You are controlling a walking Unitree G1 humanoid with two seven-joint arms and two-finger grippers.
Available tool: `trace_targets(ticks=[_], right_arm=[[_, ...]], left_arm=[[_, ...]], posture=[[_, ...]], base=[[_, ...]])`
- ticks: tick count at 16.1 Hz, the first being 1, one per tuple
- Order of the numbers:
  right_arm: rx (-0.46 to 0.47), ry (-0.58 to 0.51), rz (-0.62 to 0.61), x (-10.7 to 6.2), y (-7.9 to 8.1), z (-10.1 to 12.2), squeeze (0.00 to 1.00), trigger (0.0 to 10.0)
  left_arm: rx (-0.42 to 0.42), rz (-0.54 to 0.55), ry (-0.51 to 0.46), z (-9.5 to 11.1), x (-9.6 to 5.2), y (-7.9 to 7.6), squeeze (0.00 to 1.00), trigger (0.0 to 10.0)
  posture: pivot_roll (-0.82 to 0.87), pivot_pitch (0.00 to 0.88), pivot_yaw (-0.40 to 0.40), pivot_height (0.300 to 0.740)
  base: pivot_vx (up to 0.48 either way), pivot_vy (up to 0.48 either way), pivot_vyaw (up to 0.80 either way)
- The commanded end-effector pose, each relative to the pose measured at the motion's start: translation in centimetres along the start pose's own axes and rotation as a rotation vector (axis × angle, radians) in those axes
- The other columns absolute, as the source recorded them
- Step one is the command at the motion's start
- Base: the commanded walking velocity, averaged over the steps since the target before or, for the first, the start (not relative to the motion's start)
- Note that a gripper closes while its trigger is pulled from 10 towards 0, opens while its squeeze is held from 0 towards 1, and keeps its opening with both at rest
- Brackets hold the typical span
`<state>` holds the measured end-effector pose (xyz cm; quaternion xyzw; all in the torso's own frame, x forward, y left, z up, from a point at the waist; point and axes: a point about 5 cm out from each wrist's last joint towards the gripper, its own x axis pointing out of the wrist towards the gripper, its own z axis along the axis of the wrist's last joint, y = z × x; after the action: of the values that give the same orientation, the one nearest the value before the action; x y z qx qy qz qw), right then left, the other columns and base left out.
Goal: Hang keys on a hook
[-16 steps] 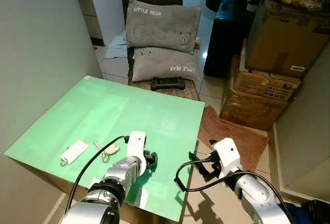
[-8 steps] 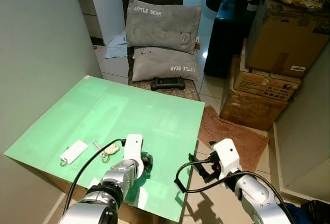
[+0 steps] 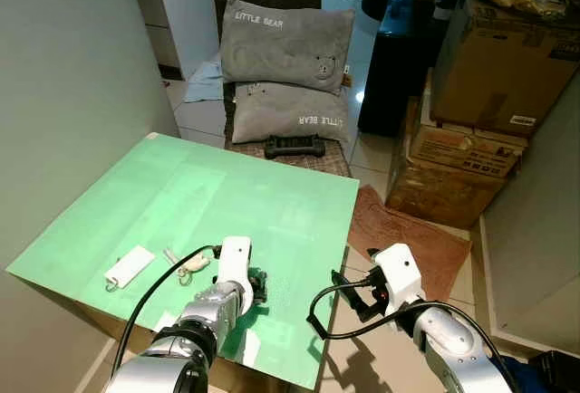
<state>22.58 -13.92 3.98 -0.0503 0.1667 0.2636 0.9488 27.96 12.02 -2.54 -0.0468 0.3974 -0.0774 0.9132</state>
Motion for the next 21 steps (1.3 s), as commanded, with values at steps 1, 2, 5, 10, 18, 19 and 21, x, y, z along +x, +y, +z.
trace_targets(ticks=[1, 2, 5, 10, 18, 19, 21], right_arm=[[0.007, 0.009, 0.004, -0.1, 0.0, -0.1, 0.0, 10.0], [0.006, 0.01, 0.005, -0.1, 0.0, -0.1, 0.0, 10.0], [0.005, 0.013, 0.012, -0.2, 0.1, -0.1, 0.0, 10.0], [0.008, 0.016, 0.006, -0.5, 0.2, -0.4, 0.0, 10.0], [0.067, -0.002, -0.059, 0.4, -1.1, -0.1, 0.0, 10.0], [0.079, -0.009, -0.072, 0.8, -1.2, 0.0, 0.0, 10.0], [0.127, -0.008, -0.106, 2.2, -1.5, -0.2, 0.0, 10.0]], left_arm=[[-0.013, 0.002, 0.023, -0.6, 0.0, -0.1, 0.0, 2.2], [-0.014, -0.006, 0.019, -0.5, 0.1, -0.4, 0.0, 2.5], [-0.034, -0.001, 0.014, -0.2, 0.1, -0.9, 0.0, 0.0], [-0.014, 0.015, -0.023, 0.3, 0.0, 0.0, 0.0, 0.0], [0.165, 0.051, -0.634, 8.5, -4.1, 1.8, 1.0, 10.0], [0.19, 0.04, -0.719, 9.4, -5.1, 1.6, 1.0, 10.0], [0.189, 0.044, -0.811, 10.0, -6.9, 1.7, 1.0, 10.0]], posture=[[-0.18, 0.0, 0.03, 0.74], [-0.18, 0.0, 0.03, 0.74], [-0.18, 0.0, 0.028, 0.74], [-0.19, 0.0, 0.043, 0.74], [-0.13, 0.0, 0.034, 0.74], [-0.12, 0.0, 0.032, 0.74], [-0.08, 0.0, 0.025, 0.74]], base=[[0.0, 0.0, 0.0], [0.0, 0.0, 0.0], [0.0, 0.0, 0.0], [0.0, 0.0, 0.0], [0.0, 0.0, 0.0], [0.0, 0.0, 0.0], [0.0, 0.0, 0.0]])
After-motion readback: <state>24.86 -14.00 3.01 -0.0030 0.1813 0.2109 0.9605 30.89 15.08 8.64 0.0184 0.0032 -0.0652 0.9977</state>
